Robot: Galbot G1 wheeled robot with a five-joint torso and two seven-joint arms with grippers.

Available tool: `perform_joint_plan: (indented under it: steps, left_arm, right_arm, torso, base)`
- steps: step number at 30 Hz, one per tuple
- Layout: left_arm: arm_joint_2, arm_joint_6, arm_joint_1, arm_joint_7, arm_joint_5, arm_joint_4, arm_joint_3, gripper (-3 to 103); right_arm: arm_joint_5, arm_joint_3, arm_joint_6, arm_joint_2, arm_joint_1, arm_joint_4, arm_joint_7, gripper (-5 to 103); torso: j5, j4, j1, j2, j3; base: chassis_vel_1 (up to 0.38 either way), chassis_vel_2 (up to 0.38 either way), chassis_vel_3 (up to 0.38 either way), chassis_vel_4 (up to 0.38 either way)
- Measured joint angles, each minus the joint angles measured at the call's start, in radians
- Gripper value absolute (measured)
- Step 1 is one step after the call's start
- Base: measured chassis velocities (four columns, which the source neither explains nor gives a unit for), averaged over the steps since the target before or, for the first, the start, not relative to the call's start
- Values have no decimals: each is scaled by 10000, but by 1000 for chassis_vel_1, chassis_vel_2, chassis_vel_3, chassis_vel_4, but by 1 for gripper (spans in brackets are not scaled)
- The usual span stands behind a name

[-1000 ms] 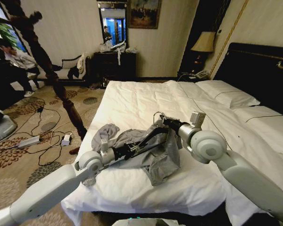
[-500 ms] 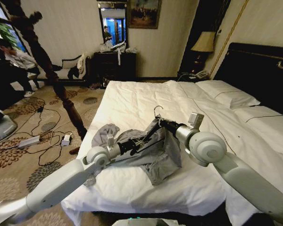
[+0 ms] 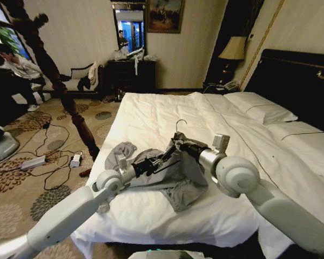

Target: Pick up the clothes from the bed and hang them on the clothes hanger.

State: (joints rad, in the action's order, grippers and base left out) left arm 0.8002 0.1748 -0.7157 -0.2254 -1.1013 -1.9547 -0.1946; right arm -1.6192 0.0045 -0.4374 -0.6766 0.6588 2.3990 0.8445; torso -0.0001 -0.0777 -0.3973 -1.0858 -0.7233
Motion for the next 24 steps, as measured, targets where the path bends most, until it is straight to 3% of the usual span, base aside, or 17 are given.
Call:
perform_joint_plan:
  steps: [3, 6, 8, 9, 11, 12, 13, 16, 17, 18, 20, 22, 24]
  left_arm:
    - [44, -22, 120, 0, 9, 89, -39, 17]
    - [44, -32, 178, -3, 40, 122, -68, 17]
    - [14, -44, 233, -10, 29, 125, -66, 17]
    - [14, -44, 233, -10, 29, 125, -66, 17]
    - [-71, -63, 265, -68, -6, 135, -46, 17]
    - [-71, -63, 265, -68, -6, 135, -46, 17]
    - [-123, -80, 294, -119, -8, 151, -34, 17]
    - [-143, -104, 323, -157, -16, 76, 37, 17]
    - [-143, -104, 323, -157, -16, 76, 37, 17]
    - [-139, -110, 356, -178, -13, 17, 38, 17]
    - [-130, -116, 448, -181, -7, -38, 6, 17]
    - [-129, -117, 466, -181, -7, -46, -4, 17]
    - [-163, -126, 535, -178, -14, -127, -41, 17]
  right_arm:
    - [38, 223, -68, 134, 99, 398, -30, 60]
    - [101, 551, -138, 304, 332, 636, -122, 65]
    - [882, 1267, -227, 760, 1089, 763, -619, 76]
    - [882, 1267, -227, 760, 1089, 763, -619, 76]
    - [2772, 2240, -215, 1463, 2409, 436, -1815, 86]
    - [2772, 2240, -215, 1463, 2409, 436, -1815, 86]
    - [4350, 2832, -39, 1898, 3270, 33, -2556, 91]
    - [7136, 3407, 400, 2427, 4297, -837, -3607, 100]
    - [7136, 3407, 400, 2427, 4297, -837, -3607, 100]
    - [8310, 3349, 671, 2536, 4351, -1211, -4023, 100]
    - [9521, 3024, 961, 2604, 4192, -1571, -4485, 100]
    - [9709, 2936, 1002, 2611, 4130, -1626, -4561, 100]
    - [10508, 2021, 1113, 2527, 3504, -1911, -4853, 100]
  torso:
    - [2, -1, 1, 0, 0]
    - [2, 1, 0, 0, 0]
    - [2, 0, 1, 0, 0]
    - [2, 0, 1, 0, 0]
    - [4, -5, 1, -1, 0]
    - [4, -5, 1, -1, 0]
    - [3, -6, 1, -1, 1]
    - [4, -3, 1, 0, -1]
    - [4, -3, 1, 0, -1]
    - [3, -1, 0, 0, -1]
    - [3, -1, 0, 0, -1]
    - [4, -1, 0, 0, -1]
    - [0, -2, 0, 0, -1]
  base:
    - [0, 0, 0, 0]
    - [0, 0, 0, 0]
    - [0, 0, 0, 0]
    - [0, 0, 0, 0]
    - [0, 0, 0, 0]
    - [0, 0, 0, 0]
    - [0, 0, 0, 0]
    - [0, 0, 0, 0]
    - [0, 0, 0, 0]
    - [0, 0, 0, 0]
    - [0, 0, 0, 0]
    - [0, 0, 0, 0]
    - [0, 0, 0, 0]
